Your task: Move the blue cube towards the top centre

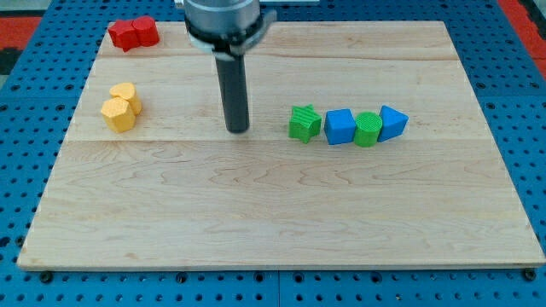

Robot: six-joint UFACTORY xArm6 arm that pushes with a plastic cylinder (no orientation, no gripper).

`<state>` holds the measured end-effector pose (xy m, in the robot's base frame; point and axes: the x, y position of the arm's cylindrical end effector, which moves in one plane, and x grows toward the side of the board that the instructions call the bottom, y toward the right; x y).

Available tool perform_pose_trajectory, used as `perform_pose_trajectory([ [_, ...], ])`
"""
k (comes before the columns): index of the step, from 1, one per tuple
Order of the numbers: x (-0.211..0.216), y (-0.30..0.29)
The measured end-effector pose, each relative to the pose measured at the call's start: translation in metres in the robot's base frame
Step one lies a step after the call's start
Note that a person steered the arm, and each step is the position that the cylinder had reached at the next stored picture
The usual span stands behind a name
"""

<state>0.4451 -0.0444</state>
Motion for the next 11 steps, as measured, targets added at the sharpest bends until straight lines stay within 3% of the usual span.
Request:
perform_pose_trajectory([
  [1, 0.052, 0.051],
  [3, 0.049, 0.141],
  [7, -0.126, 0.137],
  [8, -0.137, 0.136],
  [10, -0.087, 0.136],
  [11, -0.092, 0.110],
])
